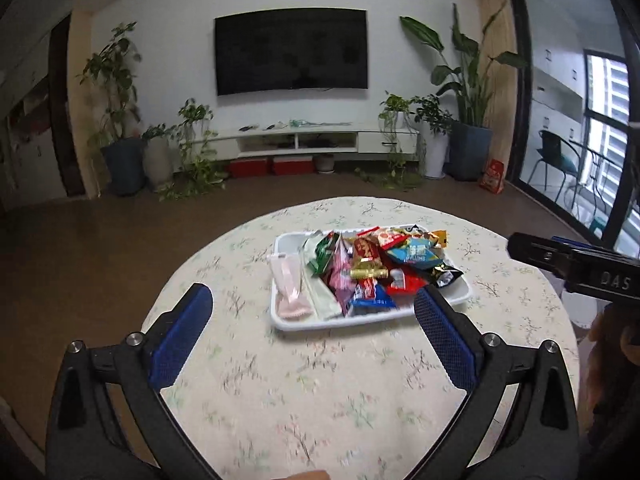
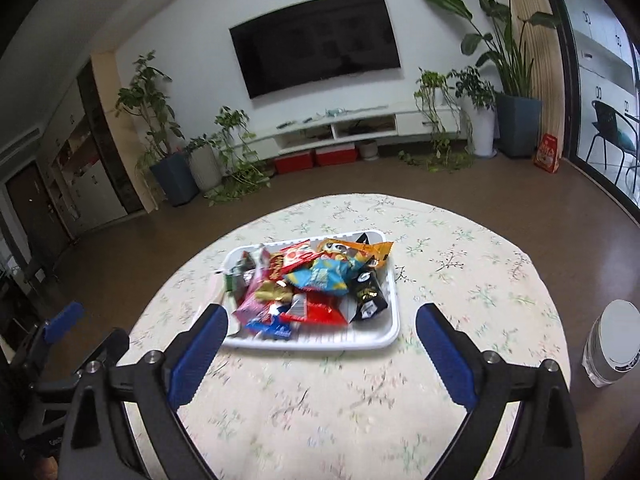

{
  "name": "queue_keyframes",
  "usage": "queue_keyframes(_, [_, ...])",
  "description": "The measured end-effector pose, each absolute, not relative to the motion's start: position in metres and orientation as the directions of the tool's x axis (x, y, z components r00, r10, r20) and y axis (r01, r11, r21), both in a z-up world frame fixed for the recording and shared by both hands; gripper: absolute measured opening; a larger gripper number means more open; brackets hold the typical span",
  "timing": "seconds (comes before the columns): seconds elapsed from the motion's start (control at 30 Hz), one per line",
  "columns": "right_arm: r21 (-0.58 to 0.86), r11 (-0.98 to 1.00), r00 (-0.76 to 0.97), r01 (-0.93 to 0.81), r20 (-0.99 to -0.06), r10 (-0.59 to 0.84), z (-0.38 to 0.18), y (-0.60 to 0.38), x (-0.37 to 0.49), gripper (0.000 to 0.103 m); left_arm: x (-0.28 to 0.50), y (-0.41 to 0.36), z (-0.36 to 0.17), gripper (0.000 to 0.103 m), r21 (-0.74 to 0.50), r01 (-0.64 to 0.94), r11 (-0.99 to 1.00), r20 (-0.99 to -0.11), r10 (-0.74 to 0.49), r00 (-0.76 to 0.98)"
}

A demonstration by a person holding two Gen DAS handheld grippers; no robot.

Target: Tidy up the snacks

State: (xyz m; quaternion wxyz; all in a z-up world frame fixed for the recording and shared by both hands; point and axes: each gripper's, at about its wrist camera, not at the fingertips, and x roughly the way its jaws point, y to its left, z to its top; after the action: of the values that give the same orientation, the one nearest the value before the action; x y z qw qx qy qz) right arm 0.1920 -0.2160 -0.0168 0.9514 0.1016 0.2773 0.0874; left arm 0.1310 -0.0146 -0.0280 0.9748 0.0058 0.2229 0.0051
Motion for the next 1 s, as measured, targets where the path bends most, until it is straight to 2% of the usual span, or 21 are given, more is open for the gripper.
queue_keyframes(0.13, [0.274,0.955,0.836,-0.115,-0.493,0.241,-0.009,-0.224,0.160,0.098,0.093,-0.004,-0.027,0.102,-0.061,-0.049,0.997,-0.464,0.015,0.886])
queue_keyframes(0.3, [0.260,0.958,0.843,-0.121,-0.483,0.238,-0.002,-0.221,0.124,0.098,0.054,-0.006,-0.025,0.102,-0.055,-0.070,0.996,-0.474,0.036,0.880])
queue_keyframes(0.57, [0.191,0.976,0.847,-0.105,-0.496,0.188,0.007,-0.202,0.082,0.098,0.021,-0.024,-0.011,0.102,0.048,-0.163,0.986,-0.486,0.165,0.858])
queue_keyframes(0.8, [0.105,0.990,0.891,-0.095,-0.435,0.132,0.018,-0.190,0.036,0.101,0.004,-0.033,0.005,0.102,0.012,-0.146,0.989,-0.505,0.132,0.853])
queue_keyframes(1.0, [0.047,0.998,0.900,-0.053,-0.430,0.068,0.023,-0.188,0.019,0.102,-0.002,-0.046,0.008,0.102,0.015,-0.130,0.991,-0.513,0.119,0.850])
